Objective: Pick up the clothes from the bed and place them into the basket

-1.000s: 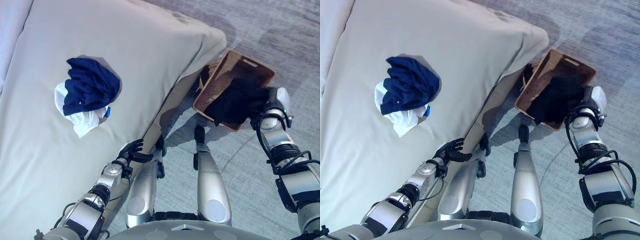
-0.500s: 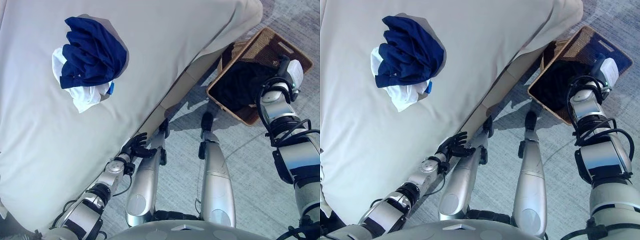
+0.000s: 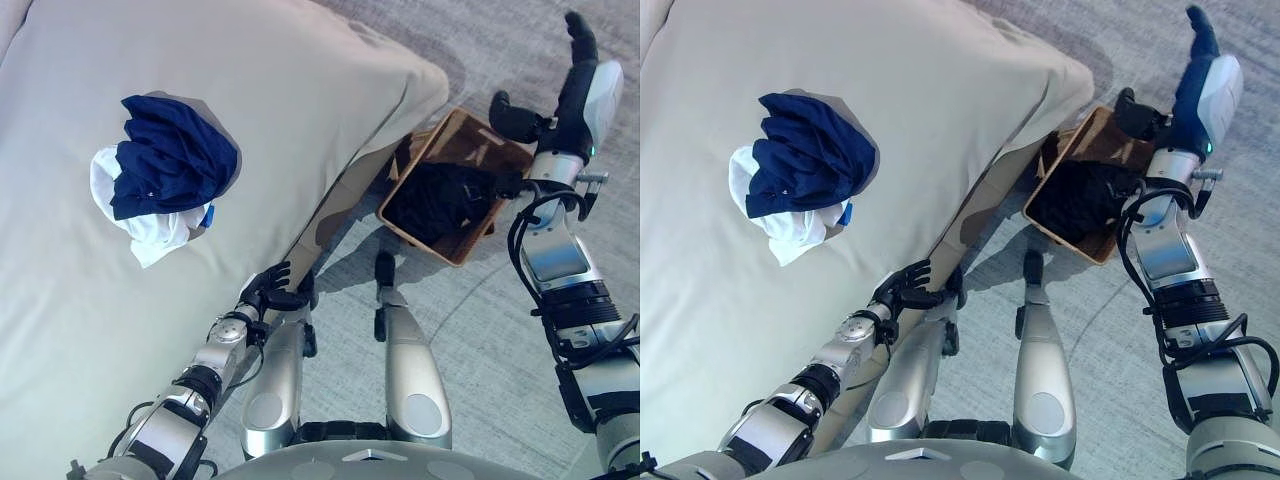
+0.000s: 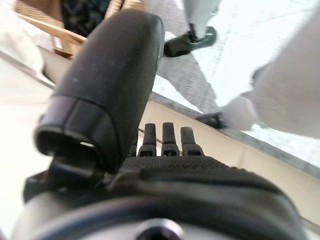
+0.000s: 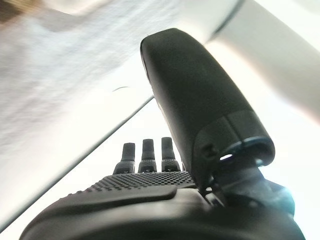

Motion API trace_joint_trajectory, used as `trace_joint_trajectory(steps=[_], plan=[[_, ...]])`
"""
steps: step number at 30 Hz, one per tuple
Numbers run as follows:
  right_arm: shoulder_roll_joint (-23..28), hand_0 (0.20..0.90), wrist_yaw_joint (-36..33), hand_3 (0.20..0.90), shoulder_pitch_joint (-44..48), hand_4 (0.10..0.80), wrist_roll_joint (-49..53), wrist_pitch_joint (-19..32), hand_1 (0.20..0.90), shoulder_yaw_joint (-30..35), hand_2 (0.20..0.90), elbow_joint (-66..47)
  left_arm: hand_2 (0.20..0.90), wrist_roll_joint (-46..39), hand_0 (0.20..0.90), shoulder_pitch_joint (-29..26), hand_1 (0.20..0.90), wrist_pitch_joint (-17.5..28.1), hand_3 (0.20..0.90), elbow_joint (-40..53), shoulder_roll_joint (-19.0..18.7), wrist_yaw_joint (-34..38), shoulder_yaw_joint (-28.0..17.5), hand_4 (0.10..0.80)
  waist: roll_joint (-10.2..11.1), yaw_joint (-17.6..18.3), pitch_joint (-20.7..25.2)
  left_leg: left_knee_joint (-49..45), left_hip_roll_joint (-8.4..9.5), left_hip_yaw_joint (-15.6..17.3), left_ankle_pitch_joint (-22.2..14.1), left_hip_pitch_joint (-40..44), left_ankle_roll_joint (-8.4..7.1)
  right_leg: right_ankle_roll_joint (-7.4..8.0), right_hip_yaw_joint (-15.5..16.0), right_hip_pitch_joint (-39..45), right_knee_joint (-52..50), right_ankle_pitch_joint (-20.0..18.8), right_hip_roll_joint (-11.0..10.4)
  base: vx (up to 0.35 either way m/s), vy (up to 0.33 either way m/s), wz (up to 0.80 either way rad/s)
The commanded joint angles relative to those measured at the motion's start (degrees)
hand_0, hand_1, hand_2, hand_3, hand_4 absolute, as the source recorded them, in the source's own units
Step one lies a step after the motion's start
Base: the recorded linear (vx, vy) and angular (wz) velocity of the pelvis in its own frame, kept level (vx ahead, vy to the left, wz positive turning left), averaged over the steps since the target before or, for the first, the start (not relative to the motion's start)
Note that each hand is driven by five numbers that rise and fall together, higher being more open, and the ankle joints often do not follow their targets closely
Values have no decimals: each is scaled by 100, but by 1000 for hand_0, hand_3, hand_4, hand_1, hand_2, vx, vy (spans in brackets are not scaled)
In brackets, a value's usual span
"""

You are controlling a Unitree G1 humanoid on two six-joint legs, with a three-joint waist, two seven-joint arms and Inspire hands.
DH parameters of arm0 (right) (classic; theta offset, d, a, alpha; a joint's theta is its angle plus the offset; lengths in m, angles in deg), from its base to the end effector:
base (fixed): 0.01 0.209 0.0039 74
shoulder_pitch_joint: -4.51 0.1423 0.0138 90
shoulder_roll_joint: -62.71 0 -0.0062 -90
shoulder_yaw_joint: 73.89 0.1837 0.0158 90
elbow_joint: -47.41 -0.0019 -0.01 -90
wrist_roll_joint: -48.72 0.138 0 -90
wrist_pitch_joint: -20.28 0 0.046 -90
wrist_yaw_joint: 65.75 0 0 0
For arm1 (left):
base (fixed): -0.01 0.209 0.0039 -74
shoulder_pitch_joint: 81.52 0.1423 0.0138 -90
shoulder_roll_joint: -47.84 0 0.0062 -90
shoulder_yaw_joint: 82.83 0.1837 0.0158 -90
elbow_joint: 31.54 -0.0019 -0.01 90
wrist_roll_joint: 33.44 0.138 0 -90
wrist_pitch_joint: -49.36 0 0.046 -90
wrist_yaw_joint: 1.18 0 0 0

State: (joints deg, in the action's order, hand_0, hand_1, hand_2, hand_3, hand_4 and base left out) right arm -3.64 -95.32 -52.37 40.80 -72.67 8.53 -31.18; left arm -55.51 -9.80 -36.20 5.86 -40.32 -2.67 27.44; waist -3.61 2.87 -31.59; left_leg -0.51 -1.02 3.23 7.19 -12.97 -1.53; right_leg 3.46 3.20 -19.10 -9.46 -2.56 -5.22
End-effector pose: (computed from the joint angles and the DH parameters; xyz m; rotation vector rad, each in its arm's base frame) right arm 0.2925 -0.2361 0.1827 -0.7470 -0.5184 -0.5136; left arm 0.2225 0.1753 -0.0451 0.0680 0.5792 -0.1306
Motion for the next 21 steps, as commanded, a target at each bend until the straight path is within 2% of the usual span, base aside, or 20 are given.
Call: trace_joint_trajectory(steps=[1,4,7,9,12,15,21], plan=[[191,900,913,900,-48,800,-277,795,900,-191,900,-366,900,542,900,480,900,-6,900,-355,-193,-54,-102,800,559,-239,671,-604,258,-140,-836,32,76,106,244,365,454,-143,-71,76,128,18],[108,900,1379,900,200,800,-349,942,900,-521,900,-60,900,617,900,588,900,-38,900,-467,-180,40,-70,800,647,-456,778,-573,304,-205,-913,210,118,173,379,639,663,-234,-153,110,130,24],[12,900,1554,900,509,800,-407,1033,900,-807,900,139,900,653,900,633,900,-121,900,-532,-218,77,-79,800,708,-626,829,-574,329,-281,-948,278,136,200,482,777,716,-242,-195,79,62,19],[-99,900,1649,900,978,800,-617,956,900,-1188,900,405,900,823,900,629,900,-251,900,-591,-325,132,-37,800,782,-878,834,-601,351,-374,-958,263,156,225,633,865,713,-235,-251,39,38,38],[-219,900,1460,900,1767,800,-587,795,900,-1746,900,1119,900,756,900,548,900,-357,900,-618,-507,171,55,800,864,-1256,770,-655,376,-538,-952,165,190,258,879,948,669,-207,-312,29,17,37],[-343,900,1227,900,2301,800,-377,726,900,-2044,900,1876,900,746,900,553,900,-349,900,-591,-591,77,93,800,881,-1556,722,-661,423,-711,-929,82,219,275,1112,1016,625,-158,-361,40,28,56],[-748,900,732,900,3270,800,47,467,900,-2203,900,3508,900,582,900,601,900,-283,900,-569,-742,-45,192,800,757,-2274,458,-742,500,-1085,-811,-299,231,264,1680,1043,343,-70,-552,13,52,51]])
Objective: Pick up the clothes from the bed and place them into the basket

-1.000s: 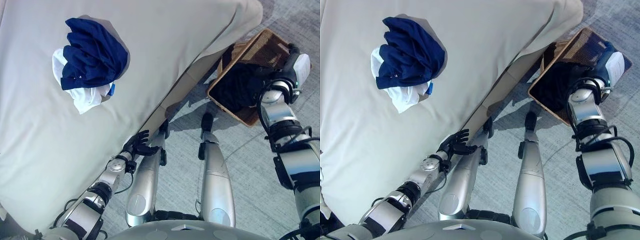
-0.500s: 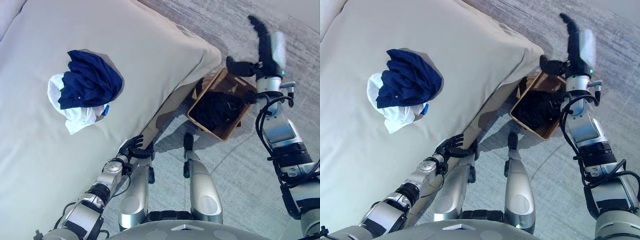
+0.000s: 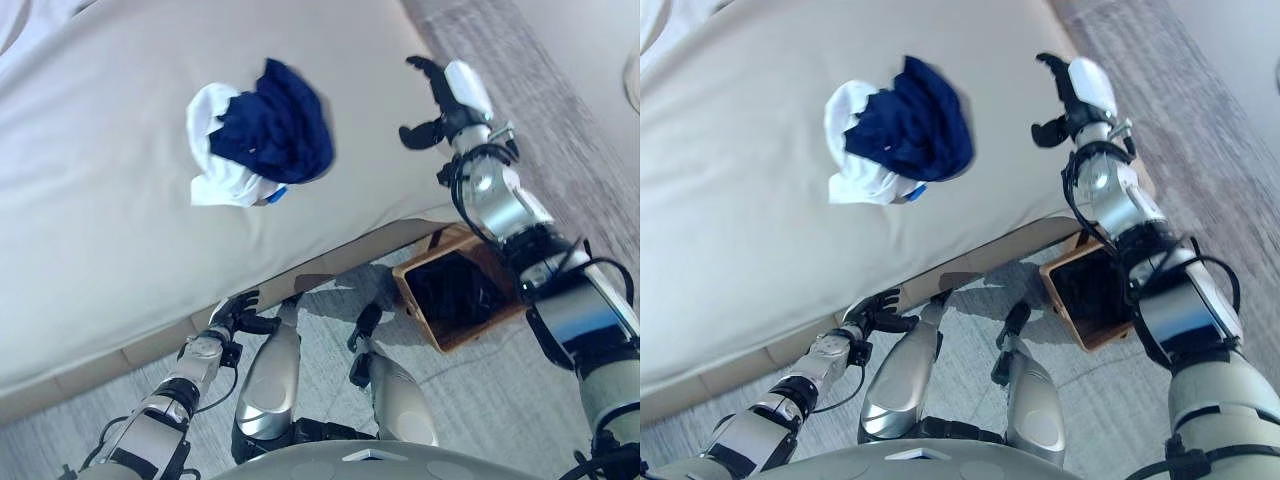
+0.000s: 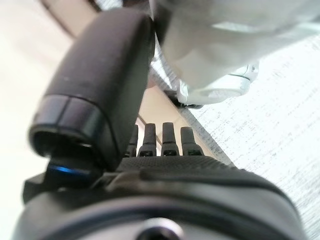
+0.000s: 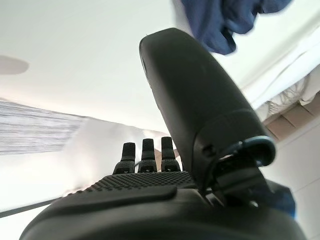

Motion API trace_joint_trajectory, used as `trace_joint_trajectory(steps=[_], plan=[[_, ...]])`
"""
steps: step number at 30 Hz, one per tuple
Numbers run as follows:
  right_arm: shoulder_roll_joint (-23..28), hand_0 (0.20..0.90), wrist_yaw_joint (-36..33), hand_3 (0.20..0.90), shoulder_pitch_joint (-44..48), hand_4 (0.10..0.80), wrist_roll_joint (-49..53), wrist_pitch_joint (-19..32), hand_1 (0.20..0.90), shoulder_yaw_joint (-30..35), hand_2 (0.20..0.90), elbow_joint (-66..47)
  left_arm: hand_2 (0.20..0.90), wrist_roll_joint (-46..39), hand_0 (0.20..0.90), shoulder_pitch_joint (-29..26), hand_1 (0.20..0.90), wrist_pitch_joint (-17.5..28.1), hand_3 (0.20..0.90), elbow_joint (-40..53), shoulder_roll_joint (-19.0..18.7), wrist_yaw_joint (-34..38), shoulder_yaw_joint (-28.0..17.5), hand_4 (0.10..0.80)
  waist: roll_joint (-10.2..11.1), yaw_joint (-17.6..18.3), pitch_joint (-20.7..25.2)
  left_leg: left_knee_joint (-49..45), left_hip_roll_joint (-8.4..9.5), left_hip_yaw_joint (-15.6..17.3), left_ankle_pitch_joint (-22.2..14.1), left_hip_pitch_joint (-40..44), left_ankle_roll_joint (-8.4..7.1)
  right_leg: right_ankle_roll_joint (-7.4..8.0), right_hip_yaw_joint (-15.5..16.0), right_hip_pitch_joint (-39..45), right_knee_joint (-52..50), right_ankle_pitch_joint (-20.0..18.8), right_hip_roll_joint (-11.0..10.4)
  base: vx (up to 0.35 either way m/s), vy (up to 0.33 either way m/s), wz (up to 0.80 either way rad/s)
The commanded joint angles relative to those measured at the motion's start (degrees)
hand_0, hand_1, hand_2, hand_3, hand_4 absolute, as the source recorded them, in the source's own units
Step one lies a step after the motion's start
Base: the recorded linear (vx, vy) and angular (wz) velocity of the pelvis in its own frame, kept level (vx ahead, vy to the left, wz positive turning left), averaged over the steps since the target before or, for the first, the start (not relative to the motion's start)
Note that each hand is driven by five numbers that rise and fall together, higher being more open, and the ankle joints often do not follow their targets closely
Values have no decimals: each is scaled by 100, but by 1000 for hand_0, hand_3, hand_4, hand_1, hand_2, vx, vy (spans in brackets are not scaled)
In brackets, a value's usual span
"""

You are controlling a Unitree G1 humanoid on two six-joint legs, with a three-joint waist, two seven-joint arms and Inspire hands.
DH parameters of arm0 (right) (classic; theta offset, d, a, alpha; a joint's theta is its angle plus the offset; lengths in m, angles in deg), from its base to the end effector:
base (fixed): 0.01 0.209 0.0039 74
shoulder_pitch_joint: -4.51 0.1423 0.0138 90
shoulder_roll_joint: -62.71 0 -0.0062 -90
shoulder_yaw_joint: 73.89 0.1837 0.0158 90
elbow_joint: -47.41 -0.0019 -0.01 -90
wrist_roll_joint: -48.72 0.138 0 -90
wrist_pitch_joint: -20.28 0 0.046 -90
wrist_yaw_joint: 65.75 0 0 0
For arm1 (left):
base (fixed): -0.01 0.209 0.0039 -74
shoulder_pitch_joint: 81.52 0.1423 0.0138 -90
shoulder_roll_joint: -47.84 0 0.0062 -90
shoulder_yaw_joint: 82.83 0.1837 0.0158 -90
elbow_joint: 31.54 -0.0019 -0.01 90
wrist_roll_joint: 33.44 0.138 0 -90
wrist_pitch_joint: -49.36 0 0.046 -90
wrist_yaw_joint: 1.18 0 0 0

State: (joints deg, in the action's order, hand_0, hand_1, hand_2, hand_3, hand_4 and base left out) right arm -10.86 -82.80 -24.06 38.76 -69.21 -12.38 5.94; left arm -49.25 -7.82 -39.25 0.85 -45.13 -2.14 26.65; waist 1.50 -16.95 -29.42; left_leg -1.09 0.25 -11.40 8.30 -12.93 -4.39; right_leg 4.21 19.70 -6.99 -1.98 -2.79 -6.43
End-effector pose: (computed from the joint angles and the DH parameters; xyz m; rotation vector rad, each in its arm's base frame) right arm 0.3611 -0.1930 0.1989 -0.9850 -0.3071 -0.2030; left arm 0.2019 0.2147 -0.0579 0.2470 0.7404 -0.0578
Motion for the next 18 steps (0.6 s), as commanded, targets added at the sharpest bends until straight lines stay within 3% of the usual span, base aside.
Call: trace_joint_trajectory(steps=[1,6,7,18], plan=[[-77,900,-530,900,544,800,339,44,900,-96,900,18,900,-45,900,423,900,59,900,-83,-281,-145,265,800,221,-391,201,-698,379,326,-896,-376,511,185,112,-183,-457,-37,-475,18,56,54],[-270,900,-466,900,939,800,827,-312,900,-15,900,795,900,-188,900,517,900,231,900,-46,-287,-235,230,800,135,-792,-38,-823,414,118,-773,-817,490,195,472,-356,-679,-5,-645,6,48,39],[-314,900,-438,900,978,800,907,-378,900,-26,900,884,900,-251,900,553,900,267,900,-36,-270,-239,224,800,142,-845,-36,-859,376,82,-932,-832,460,243,447,-368,-750,140,-622,52,10,24],[-646,900,38,900,1512,800,920,-1045,900,-432,900,1641,900,-557,900,774,900,791,900,632,-217,-253,472,800,201,-1178,-38,-1474,377,-341,-918,-2215,430,248,863,-1517,-1466,335,-621,-31,1,15]])
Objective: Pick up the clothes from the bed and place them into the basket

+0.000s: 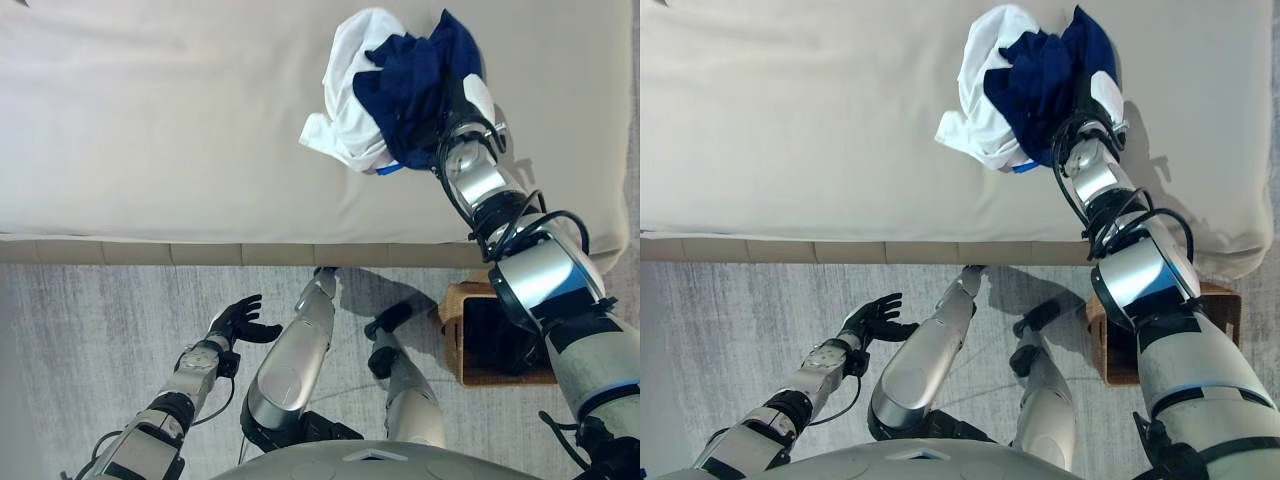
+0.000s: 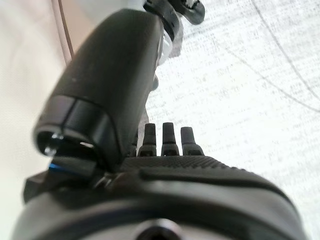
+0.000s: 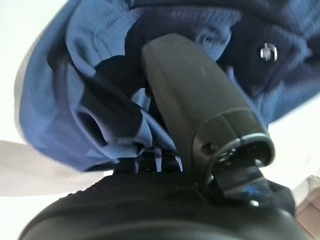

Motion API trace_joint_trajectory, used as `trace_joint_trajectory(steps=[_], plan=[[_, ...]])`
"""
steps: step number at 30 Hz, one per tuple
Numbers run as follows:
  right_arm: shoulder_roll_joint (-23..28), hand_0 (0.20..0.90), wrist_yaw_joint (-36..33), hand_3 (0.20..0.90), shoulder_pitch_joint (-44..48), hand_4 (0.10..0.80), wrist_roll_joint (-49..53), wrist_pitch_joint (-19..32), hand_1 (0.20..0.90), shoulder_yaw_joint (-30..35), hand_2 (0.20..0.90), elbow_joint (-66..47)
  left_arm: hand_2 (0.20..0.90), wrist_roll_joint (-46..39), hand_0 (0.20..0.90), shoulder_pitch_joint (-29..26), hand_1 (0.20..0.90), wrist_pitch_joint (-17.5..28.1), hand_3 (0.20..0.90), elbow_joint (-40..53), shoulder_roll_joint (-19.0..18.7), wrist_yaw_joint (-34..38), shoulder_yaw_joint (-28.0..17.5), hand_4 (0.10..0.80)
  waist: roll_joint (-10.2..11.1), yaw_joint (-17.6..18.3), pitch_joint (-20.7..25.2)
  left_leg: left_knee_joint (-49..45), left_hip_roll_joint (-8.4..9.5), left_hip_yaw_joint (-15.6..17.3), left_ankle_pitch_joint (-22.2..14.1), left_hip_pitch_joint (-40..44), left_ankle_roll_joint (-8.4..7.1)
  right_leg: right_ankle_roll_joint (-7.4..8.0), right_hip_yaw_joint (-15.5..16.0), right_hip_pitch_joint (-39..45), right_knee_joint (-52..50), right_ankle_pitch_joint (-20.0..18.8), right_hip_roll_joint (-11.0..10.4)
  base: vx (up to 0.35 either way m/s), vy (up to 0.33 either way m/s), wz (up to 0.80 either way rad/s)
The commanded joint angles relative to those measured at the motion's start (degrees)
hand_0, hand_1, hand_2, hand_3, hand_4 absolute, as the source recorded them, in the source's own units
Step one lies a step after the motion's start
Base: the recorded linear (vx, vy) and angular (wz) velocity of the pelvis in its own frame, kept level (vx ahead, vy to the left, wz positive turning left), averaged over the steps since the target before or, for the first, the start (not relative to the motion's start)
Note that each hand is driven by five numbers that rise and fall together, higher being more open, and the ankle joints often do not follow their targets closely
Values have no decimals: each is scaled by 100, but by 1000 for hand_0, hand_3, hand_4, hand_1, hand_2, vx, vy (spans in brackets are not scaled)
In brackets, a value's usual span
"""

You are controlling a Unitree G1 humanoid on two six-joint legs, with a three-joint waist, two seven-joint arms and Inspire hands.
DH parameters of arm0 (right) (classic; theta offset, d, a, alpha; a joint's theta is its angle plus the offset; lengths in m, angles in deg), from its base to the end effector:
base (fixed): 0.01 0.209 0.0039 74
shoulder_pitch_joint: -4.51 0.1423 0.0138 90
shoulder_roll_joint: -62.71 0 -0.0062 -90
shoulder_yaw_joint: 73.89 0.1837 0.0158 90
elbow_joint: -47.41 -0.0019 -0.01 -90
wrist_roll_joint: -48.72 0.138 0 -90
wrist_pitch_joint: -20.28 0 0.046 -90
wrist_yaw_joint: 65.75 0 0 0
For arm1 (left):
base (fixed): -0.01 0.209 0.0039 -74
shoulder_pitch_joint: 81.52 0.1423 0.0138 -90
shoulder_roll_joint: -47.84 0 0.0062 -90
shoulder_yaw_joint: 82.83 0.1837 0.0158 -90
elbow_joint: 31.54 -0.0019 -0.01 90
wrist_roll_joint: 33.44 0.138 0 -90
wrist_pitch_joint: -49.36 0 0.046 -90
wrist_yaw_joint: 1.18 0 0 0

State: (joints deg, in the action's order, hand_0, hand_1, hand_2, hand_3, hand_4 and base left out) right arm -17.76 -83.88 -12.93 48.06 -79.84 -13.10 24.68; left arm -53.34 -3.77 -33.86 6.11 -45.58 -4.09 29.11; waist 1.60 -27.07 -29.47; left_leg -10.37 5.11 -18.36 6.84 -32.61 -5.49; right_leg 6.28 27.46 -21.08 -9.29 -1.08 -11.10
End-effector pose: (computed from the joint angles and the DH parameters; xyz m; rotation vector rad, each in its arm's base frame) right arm 0.3783 -0.1836 0.2070 -0.8372 -0.0101 -0.3420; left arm 0.1916 0.2074 -0.0591 0.1732 0.6461 -0.1271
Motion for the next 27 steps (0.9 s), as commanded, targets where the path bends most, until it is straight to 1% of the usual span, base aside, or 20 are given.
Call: trace_joint_trajectory(steps=[1,2,4,6,7,8,9,10,13,14,15,16,17,18,19,22,25,26,27], plan=[[36,829,141,818,407,718,24,7,829,-373,829,-218,900,-152,900,367,900,261,900,123,-179,-53,236,800,190,-170,-32,-553,-108,341,-772,-269,541,43,90,-132,-756,167,-150,-31,-85,7],[22,300,-8,200,444,100,190,52,300,-422,300,-186,900,-157,900,354,900,287,900,205,-211,-32,276,800,195,-184,-32,-576,-103,292,-773,-336,546,48,99,-218,-824,174,-134,-31,-83,4],[6,300,-167,200,480,100,402,209,300,-381,300,-198,900,-142,900,346,900,271,900,270,-230,15,294,800,212,-170,-32,-567,-124,266,-785,-335,551,52,84,-255,-856,184,-109,-30,-75,4],[-26,300,-535,200,490,100,430,561,300,-285,300,-305,900,-65,900,360,900,286,900,264,-248,92,298,800,254,-124,-32,-538,-164,263,-818,-269,541,60,32,-234,-831,180,-54,-28,-66,2],[-35,300,-605,200,502,100,471,627,300,-264,300,-364,900,-40,900,362,900,273,900,253,-244,131,295,800,270,-106,-32,-516,-181,270,-831,-224,536,62,8,-208,-810,175,-33,-20,-66,-3],[-42,300,-782,200,521,100,463,793,300,-221,300,-476,900,-3,900,364,900,244,900,236,-244,203,289,800,301,-74,-32,-479,-212,287,-849,-150,526,66,-27,-163,-774,163,-8,-30,-91,-12],[-10,300,-1160,200,528,100,297,1026,300,-175,300,-750,900,83,900,371,900,188,900,180,-275,292,255,800,367,-9,-32,-402,-278,341,-877,8,509,69,-92,-55,-688,136,43,-36,-105,-19],[41,300,-1319,200,525,100,198,1084,300,-159,300,-922,900,143,900,384,900,170,900,133,-292,330,215,800,405,28,-32,-349,-312,373,-894,119,503,69,-128,24,-633,128,72,-39,-96,-21],[290,300,-1853,200,539,100,-90,1055,300,-204,300,-1635,900,310,900,439,900,108,900,-54,-369,442,108,800,539,181,-32,-131,-417,548,-927,626,480,77,-327,403,-368,112,194,-31,-76,-33],[336,300,-1862,200,541,100,-118,1026,300,-207,300,-1739,900,301,900,446,900,99,900,-80,-378,453,97,800,553,202,-32,-99,-431,576,-932,707,478,78,-358,462,-328,111,209,-23,-87,-45],[534,300,-1999,200,568,100,-225,939,300,-194,300,-2098,900,351,900,454,900,56,900,-183,-408,481,37,800,600,288,-32,26,-470,681,-953,1024,473,86,-473,697,-179,119,255,-100,-37,-30],[632,300,-2106,200,578,100,-332,900,300,-162,300,-2248,900,430,900,443,900,54,900,-216,-426,486,22,800,624,333,-32,92,-444,733,-775,1042,493,47,-445,720,-65,-26,237,-71,-52,-40],[857,300,-2089,200,562,100,-473,751,300,-81,300,-2636,900,515,900,449,900,-37,900,-306,-452,466,-63,800,648,426,-32,236,-489,861,-789,1432,482,56,-576,1013,76,-2,282,-20,-40,-43],[1009,300,-2116,200,502,100,-581,655,300,-30,300,-2905,900,561,900,475,900,-96,900,-373,-473,455,-91,800,676,505,45,373,-510,937,-793,1683,473,62,-672,1199,211,3,335,121,-93,-43],[1195,300,-2188,200,378,100,-818,626,300,54,300,-3198,900,671,900,540,900,-136,900,-456,-499,441,-121,800,715,628,236,571,-543,1029,-788,1930,466,66,-772,1368,377,-1,404,129,-82,-37],[1599,300,-2075,200,120,100,-947,497,300,143,300,-3768,900,816,900,600,900,-289,900,-614,-521,320,-158,800,717,925,724,955,-595,1249,-704,2350,421,44,-929,1662,733,-62,481,103,-29,-36],[1891,300,-1886,200,-9,100,-945,441,300,268,300,-4189,900,938,900,559,900,-443,900,-703,-433,188,-157,800,634,1204,1147,1264,-613,1463,-620,2707,376,9,-1124,1875,1009,-120,546,57,3,-39],[2014,300,-1784,200,-57,100,-978,438,300,355,300,-4361,900,1025,900,525,900,-529,900,-717,-343,107,-146,800,573,1346,1342,1348,-618,1565,-635,2888,358,-13,-1205,1987,1090,-116,565,33,11,-44],[2062,300,-1813,200,-84,100,-1002,429,300,386,300,-4419,900,1096,900,507,900,-535,900,-718,-304,73,-145,800,561,1399,1419,1363,-605,1587,-617,2906,359,-16,-1228,1997,1119,-134,555,45,30,-40]])
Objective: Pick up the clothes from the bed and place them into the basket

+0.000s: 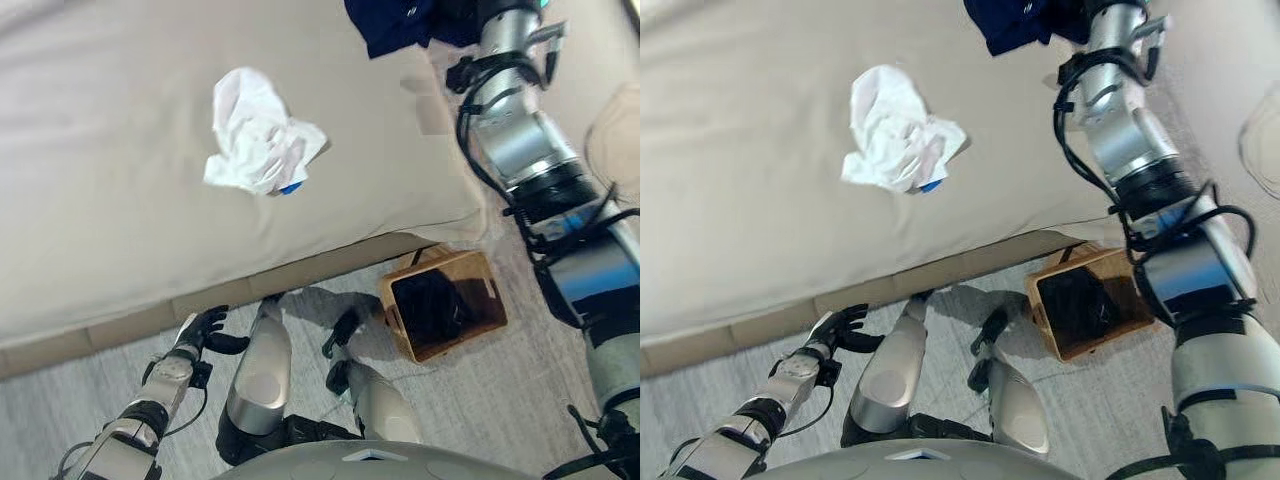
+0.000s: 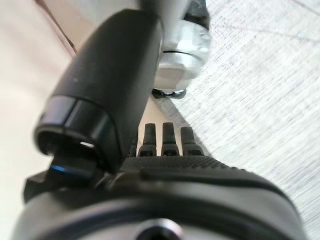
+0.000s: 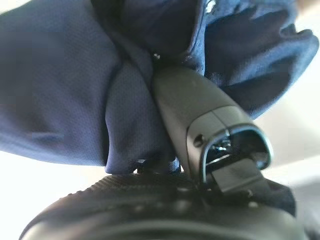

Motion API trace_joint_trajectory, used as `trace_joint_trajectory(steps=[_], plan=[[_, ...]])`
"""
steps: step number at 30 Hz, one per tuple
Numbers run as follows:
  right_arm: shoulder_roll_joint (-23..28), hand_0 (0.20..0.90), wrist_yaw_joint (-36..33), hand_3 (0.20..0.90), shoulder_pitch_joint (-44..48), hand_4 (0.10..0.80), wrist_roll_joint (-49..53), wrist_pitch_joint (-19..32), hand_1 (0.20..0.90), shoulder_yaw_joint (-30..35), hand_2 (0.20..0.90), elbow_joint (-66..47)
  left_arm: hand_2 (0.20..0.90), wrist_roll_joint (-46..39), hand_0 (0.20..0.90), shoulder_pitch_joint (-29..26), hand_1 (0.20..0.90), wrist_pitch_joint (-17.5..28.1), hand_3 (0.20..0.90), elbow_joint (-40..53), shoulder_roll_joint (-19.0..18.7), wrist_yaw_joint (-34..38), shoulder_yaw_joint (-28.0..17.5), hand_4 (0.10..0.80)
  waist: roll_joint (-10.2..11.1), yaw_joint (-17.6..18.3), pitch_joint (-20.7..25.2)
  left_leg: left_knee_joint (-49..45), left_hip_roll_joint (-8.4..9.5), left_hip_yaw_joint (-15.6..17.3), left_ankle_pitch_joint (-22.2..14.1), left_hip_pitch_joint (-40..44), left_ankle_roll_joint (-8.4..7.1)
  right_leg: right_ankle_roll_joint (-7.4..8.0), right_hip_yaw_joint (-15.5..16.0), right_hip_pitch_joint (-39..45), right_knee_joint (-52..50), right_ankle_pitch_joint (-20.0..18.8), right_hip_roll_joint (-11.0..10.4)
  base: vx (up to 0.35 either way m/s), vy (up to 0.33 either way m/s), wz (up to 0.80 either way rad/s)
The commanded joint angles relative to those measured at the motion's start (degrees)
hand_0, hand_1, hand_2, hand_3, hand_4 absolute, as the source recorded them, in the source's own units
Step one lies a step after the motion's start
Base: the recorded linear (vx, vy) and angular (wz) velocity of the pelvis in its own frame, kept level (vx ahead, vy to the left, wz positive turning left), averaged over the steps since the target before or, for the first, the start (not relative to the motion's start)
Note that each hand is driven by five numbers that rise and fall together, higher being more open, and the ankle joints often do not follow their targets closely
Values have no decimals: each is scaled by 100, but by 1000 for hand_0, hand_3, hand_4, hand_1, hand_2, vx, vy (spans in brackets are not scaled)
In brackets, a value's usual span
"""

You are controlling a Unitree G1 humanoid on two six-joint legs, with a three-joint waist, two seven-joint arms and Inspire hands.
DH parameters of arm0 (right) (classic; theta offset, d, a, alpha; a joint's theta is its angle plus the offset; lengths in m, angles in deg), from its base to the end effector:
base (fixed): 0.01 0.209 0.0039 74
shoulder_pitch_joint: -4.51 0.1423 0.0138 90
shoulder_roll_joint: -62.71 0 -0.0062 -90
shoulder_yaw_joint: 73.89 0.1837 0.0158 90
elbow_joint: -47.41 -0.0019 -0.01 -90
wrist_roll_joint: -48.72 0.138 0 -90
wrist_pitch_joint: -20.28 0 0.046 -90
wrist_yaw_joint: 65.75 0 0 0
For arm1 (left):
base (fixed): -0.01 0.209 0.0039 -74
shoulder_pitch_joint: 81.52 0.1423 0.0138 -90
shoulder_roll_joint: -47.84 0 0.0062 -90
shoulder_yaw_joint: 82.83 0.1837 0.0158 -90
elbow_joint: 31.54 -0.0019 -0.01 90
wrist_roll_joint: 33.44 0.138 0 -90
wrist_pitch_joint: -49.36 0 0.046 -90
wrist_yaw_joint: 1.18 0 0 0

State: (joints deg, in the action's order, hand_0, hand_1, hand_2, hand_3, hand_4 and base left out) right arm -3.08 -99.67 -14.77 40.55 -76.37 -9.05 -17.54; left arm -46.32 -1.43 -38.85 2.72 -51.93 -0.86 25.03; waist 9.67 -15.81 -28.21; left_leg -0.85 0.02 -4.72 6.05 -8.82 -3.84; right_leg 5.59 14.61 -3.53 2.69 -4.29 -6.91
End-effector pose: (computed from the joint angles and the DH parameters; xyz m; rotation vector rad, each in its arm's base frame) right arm 0.3325 -0.1722 0.3154 -0.8044 -0.8755 -0.5519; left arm 0.1708 0.2586 -0.0603 0.3729 0.8050 0.0342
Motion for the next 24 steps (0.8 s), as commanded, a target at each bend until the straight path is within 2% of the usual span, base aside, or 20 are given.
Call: trace_joint_trajectory(steps=[1,8,13,17,20,24], plan=[[719,300,-138,200,53,100,-250,114,300,63,300,-320,900,380,900,262,900,-75,900,-399,412,-275,318,800,-286,414,1448,439,-89,316,-554,646,191,40,-10,306,-24,175,143,25,28,-29],[1183,300,119,200,-545,100,-189,5,300,576,300,-568,900,727,900,273,900,-242,900,-531,787,-408,480,800,-452,907,1969,526,-86,665,-668,1128,187,-8,-329,599,152,147,203,55,-12,-30],[1199,300,359,200,-1384,100,103,16,300,1025,300,-421,900,852,900,268,900,-403,900,-749,875,-470,540,800,-554,1240,2142,512,-127,853,-763,1347,190,-90,-606,685,73,253,279,65,-64,-38],[1045,300,516,200,-1981,100,362,32,300,1312,300,-248,900,828,900,243,900,-430,900,-869,889,-468,561,800,-625,1416,2108,447,-166,940,-799,1400,193,-151,-761,668,-82,355,319,16,-73,-35],[775,300,574,200,-2783,100,234,219,300,1638,300,-233,900,758,900,257,900,-362,900,-953,931,-483,522,800,-694,1570,2003,325,-208,1006,-835,1384,201,-201,-840,626,-196,418,342,-10,-75,-24],[545,300,864,200,-3495,100,-95,335,300,1744,300,-188,900,749,900,279,900,-279,900,-929,999,-514,482,800,-795,1720,1751,160,-263,1028,-848,1316,195,-268,-917,548,-362,487,361,-25,-106,-25]])
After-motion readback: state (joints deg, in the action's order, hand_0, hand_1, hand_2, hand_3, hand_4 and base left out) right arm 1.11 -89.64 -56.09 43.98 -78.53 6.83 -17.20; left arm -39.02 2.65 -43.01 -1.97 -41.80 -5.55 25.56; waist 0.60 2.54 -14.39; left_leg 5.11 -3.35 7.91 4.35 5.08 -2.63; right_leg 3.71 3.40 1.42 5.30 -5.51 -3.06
